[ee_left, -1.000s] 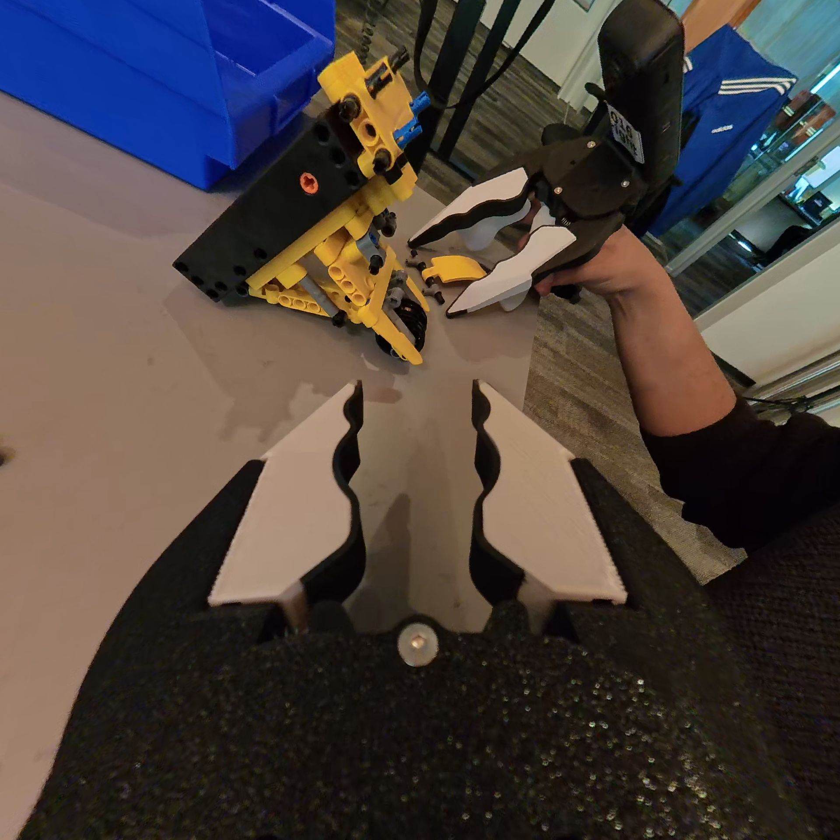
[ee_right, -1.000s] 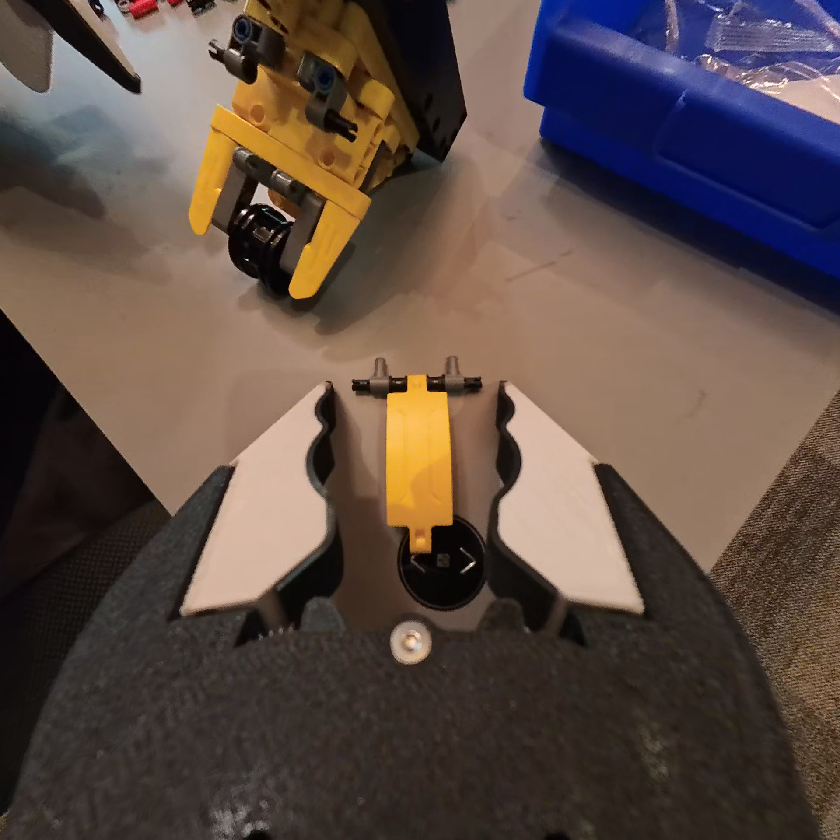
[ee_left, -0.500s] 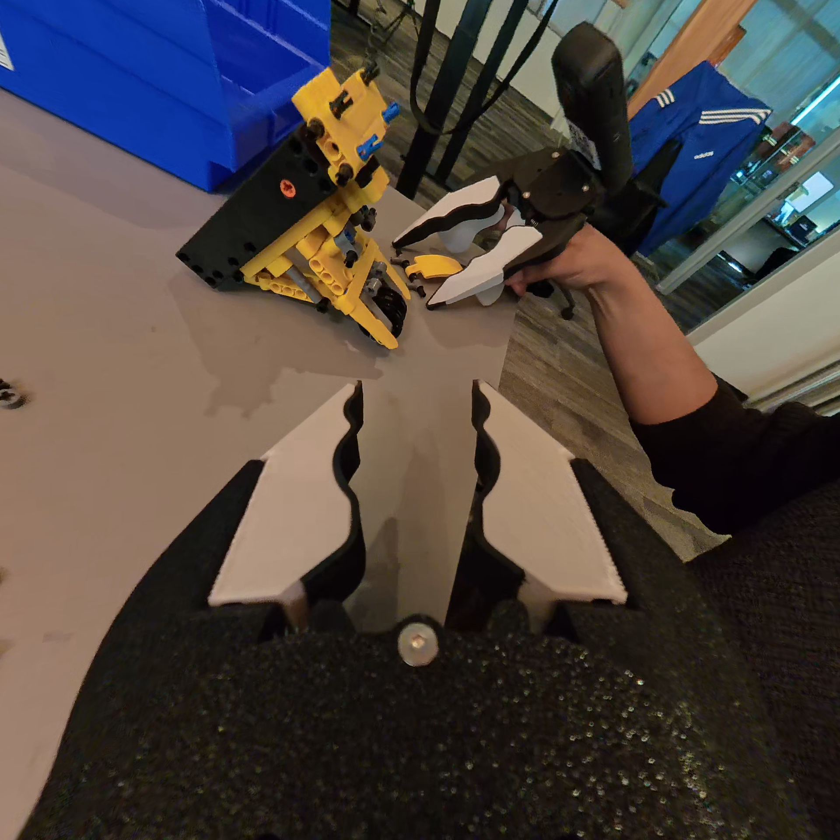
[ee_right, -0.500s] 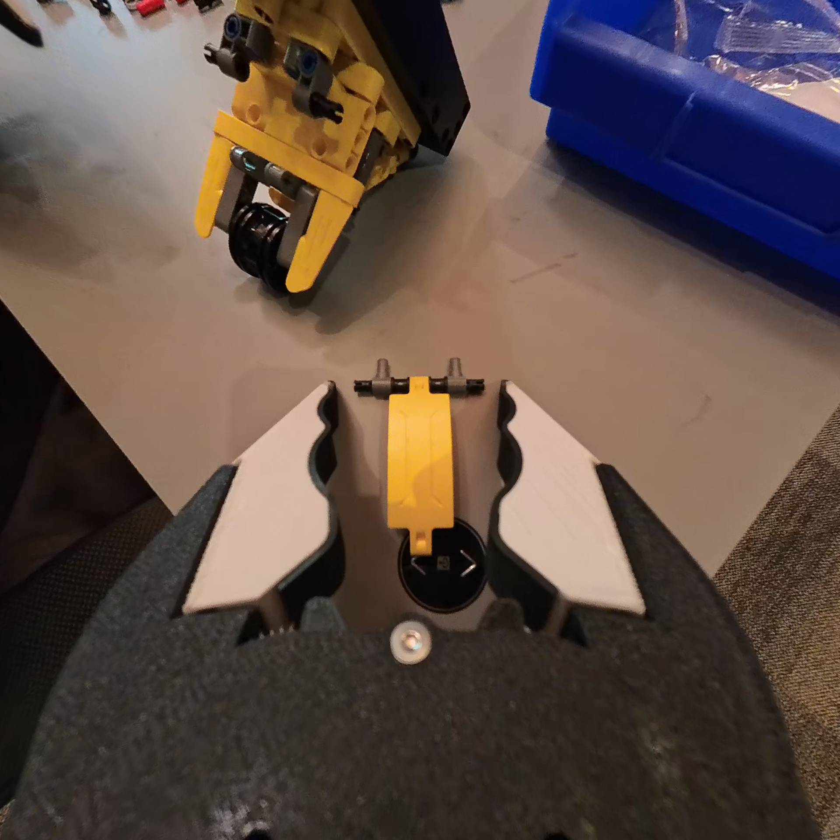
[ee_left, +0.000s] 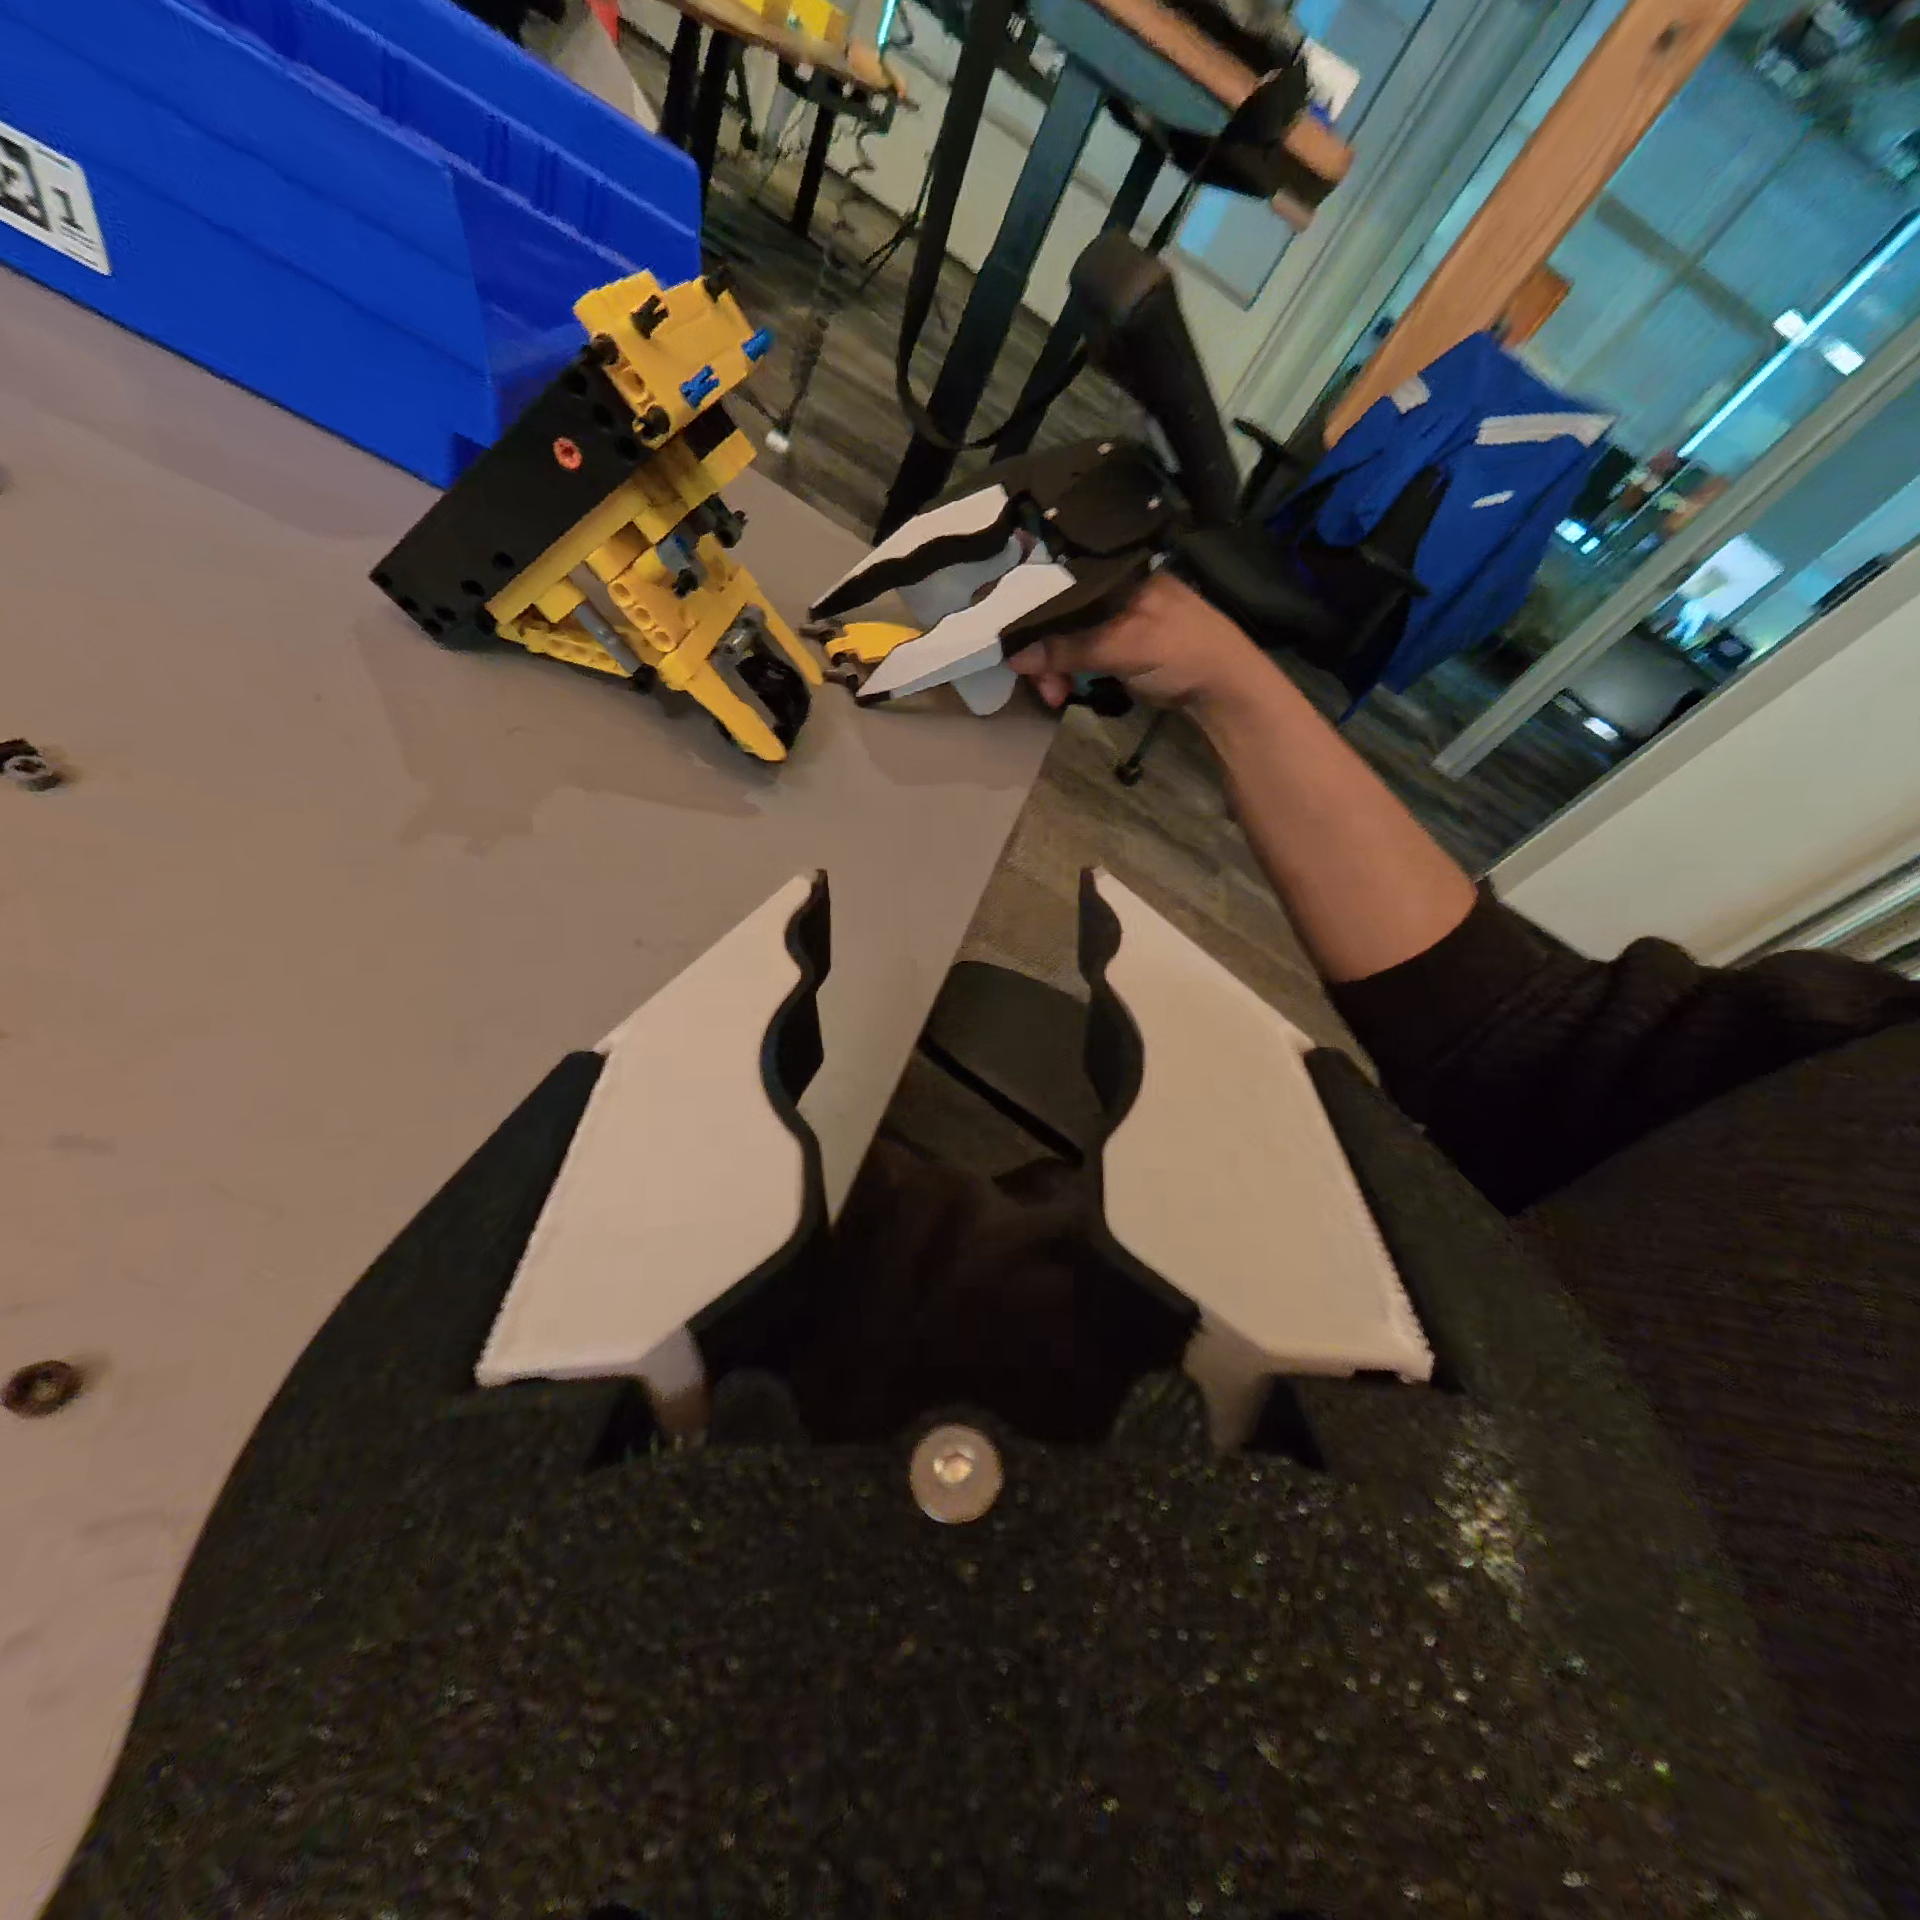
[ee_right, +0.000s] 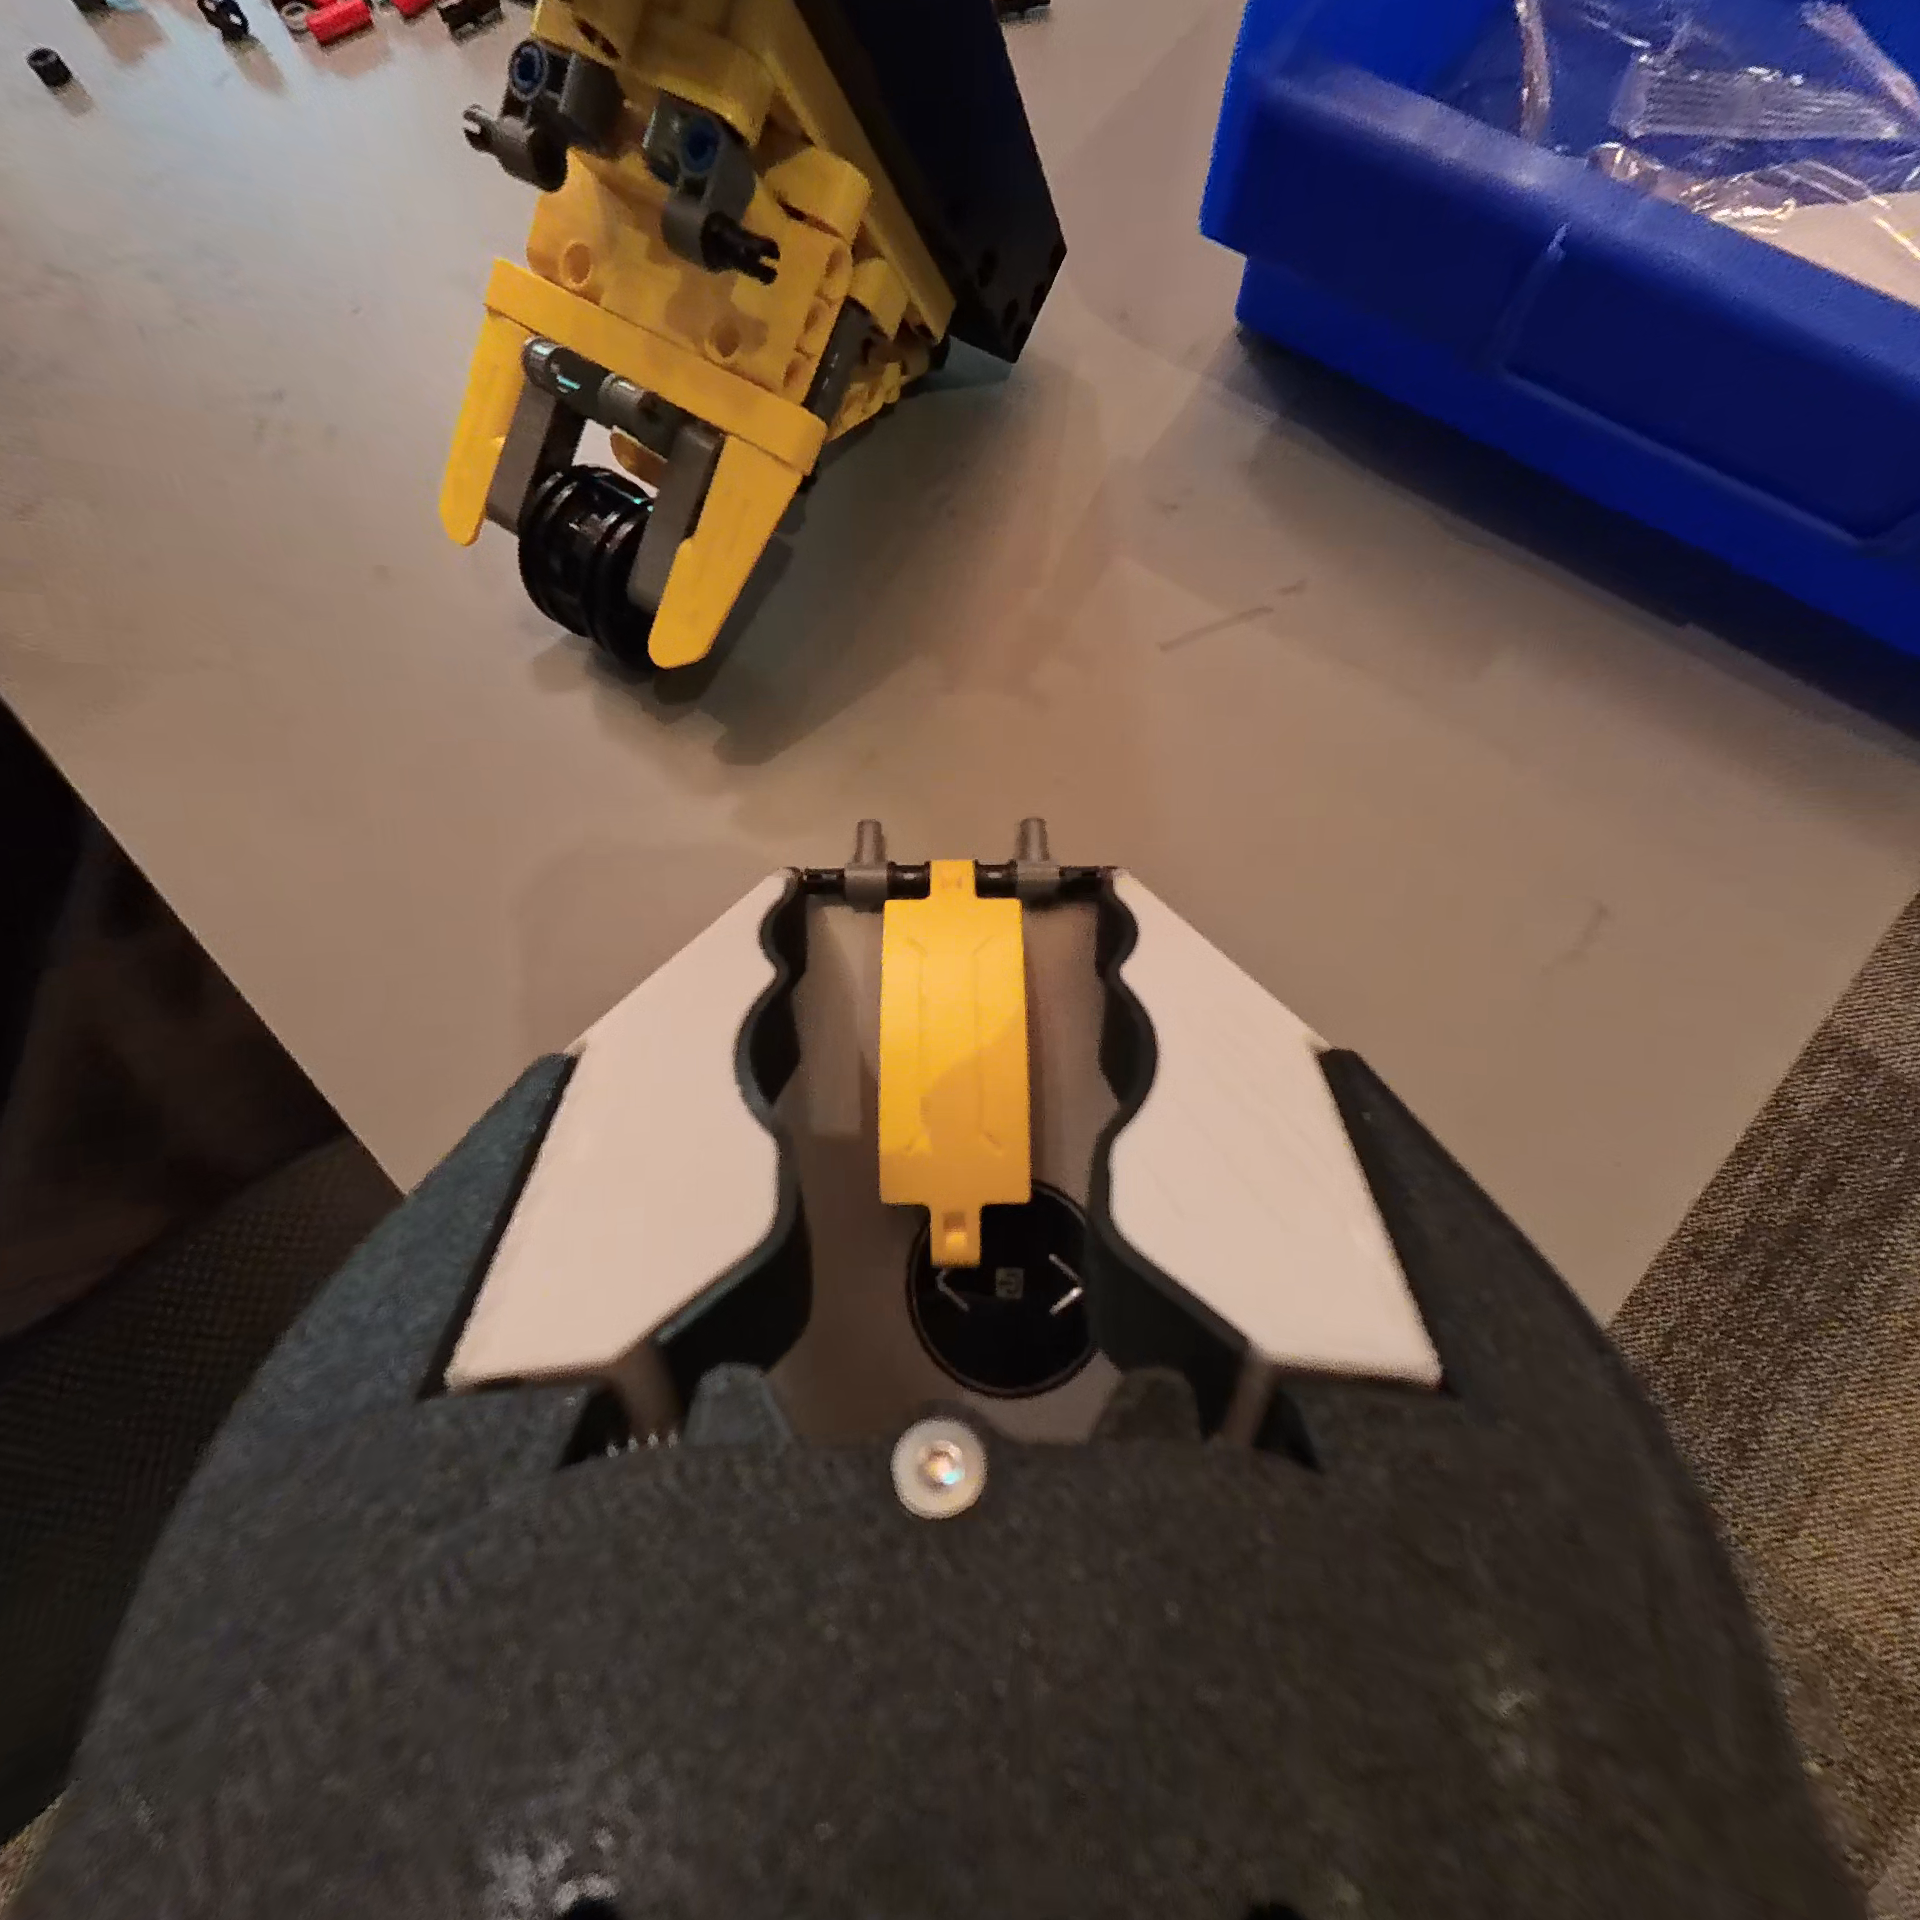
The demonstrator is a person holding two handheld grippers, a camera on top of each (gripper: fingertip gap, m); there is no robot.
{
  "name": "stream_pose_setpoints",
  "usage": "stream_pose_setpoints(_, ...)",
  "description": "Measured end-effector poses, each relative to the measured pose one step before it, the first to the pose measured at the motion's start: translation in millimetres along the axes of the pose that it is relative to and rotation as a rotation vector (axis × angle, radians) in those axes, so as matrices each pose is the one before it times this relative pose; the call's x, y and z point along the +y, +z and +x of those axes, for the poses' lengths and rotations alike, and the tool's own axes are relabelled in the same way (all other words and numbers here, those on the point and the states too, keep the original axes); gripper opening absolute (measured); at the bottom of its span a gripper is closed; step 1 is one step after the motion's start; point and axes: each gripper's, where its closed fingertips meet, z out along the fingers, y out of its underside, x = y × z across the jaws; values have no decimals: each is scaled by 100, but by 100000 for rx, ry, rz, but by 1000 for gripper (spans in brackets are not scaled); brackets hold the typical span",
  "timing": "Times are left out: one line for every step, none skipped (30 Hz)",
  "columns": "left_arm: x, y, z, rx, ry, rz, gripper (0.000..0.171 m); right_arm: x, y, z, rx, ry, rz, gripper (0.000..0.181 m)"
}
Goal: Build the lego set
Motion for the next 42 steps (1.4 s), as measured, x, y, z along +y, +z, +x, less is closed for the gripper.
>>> stream_pose_setpoints(-142,-352,463,1675,-1272,1606,48,7,7,-3,205,270,178,56)
stream_pose_setpoints(-111,-325,327,883,-514,1185,48,-2,-10,-5,145,176,129,56)
stream_pose_setpoints(-81,-292,207,83,278,1051,48,6,2,-4,74,116,70,56)
stream_pose_setpoints(-83,-276,170,-197,818,989,48,-5,2,-1,8,27,32,56)
stream_pose_setpoints(-73,-260,143,-273,914,985,48,-3,2,-2,-6,15,23,56)
stream_pose_setpoints(-71,-225,138,-76,752,1058,48,-2,0,3,69,-35,31,56)
stream_pose_setpoints(-57,-216,124,198,531,984,48,-2,-2,14,164,-141,39,55)
stream_pose_setpoints(-32,-197,34,62,322,853,48,-3,-3,1,305,-267,59,55)
stream_pose_setpoints(-39,-165,-85,-235,140,771,48,-9,-19,14,547,-330,136,55)
stream_pose_setpoints(-16,-132,-182,-291,-92,579,47,5,-20,4,778,-181,283,55)
stream_pose_setpoints(10,-83,-249,-263,-475,217,47,-12,-38,3,1029,-112,489,55)
stream_pose_setpoints(2,-56,-280,-273,-766,136,47,-26,-67,32,1365,-198,764,55)
stream_pose_setpoints(-26,-26,-249,-100,-715,259,47,-57,-111,67,1614,-242,1208,55)
stream_pose_setpoints(-4,-8,-254,-161,-321,175,47,-135,-205,18,1064,231,2113,55)
stream_pose_setpoints(74,11,-320,-602,-32,-215,48,-305,-307,-61,12,1312,3603,55)
stream_pose_setpoints(135,15,-357,-748,561,-591,48,-513,-428,-129,-911,2339,5283,55)
stream_pose_setpoints(180,22,-429,-902,1170,-1069,47,-759,-514,-199,-1389,2898,6955,55)
stream_pose_setpoints(203,33,-529,-1187,874,-1559,47,-1062,-572,-315,-1552,3086,8694,55)
stream_pose_setpoints(50,19,-469,-827,454,-1020,47,-1295,-492,-537,-2112,2994,9756,54)
stream_pose_setpoints(-138,16,-348,-136,559,-106,47,-1337,-307,-684,-2313,2425,9194,54)
stream_pose_setpoints(-256,3,-326,-131,864,223,47,-1131,-41,-609,-1229,1120,7078,54)
stream_pose_setpoints(-310,44,-381,-426,1404,164,47,-795,219,-422,190,-390,4166,54)
stream_pose_setpoints(-345,131,-447,-659,2004,11,47,-490,383,-326,847,-1363,1630,54)
stream_pose_setpoints(-288,204,-515,-883,2343,-466,47,-491,428,-293,1226,-2023,1169,54)
stream_pose_setpoints(-181,238,-695,-1825,1947,-776,47,-710,435,-303,1226,-2024,2356,54)
stream_pose_setpoints(-214,304,-738,-2065,666,-773,47,-850,450,-340,516,-867,3062,54)
stream_pose_setpoints(-331,402,-335,313,259,-847,47,-883,485,-356,50,-225,3215,54)
stream_pose_setpoints(-411,482,39,2348,1000,-1133,47,-866,487,-220,585,-845,3286,54)
stream_pose_setpoints(-427,518,-26,1709,2257,-1031,47,-758,455,-35,1514,-1475,2971,54)
stream_pose_setpoints(-494,554,-258,188,3469,-399,47,-638,441,188,2388,-1702,2612,54)
stream_pose_setpoints(-450,601,-442,-890,4212,-299,47,-488,382,353,3125,-1703,2519,54)
stream_pose_setpoints(-409,643,-519,-1284,4513,-466,47,-262,312,387,2859,-856,2132,54)
stream_pose_setpoints(-380,662,-495,-1121,4454,-141,47,-57,243,394,2258,722,1825,54)
stream_pose_setpoints(-408,653,-485,-1089,3641,601,47,-48,142,542,2325,2283,2205,54)
stream_pose_setpoints(-384,637,-575,-1455,1905,1001,47,-82,96,657,1886,3626,2250,54)
stream_pose_setpoints(-391,630,-596,-1403,481,1452,47,87,149,772,1543,4243,676,53)
stream_pose_setpoints(-374,629,-578,-903,-847,1502,47,12,163,886,2368,3221,819,54)
stream_pose_setpoints(-391,569,-513,-330,-2070,1466,47,-207,168,719,1667,2320,2392,53)
stream_pose_setpoints(-413,467,-437,353,-2136,1807,47,-66,269,483,100,2322,1535,54)
stream_pose_setpoints(-310,334,-438,347,-1657,1568,47,194,276,522,656,1180,64,54)
stream_pose_setpoints(-124,146,-470,-9,-1337,922,47,301,170,553,1823,-353,-222,53)
stream_pose_setpoints(85,-120,-435,-186,-1257,44,47,432,38,360,1451,-386,-395,54)
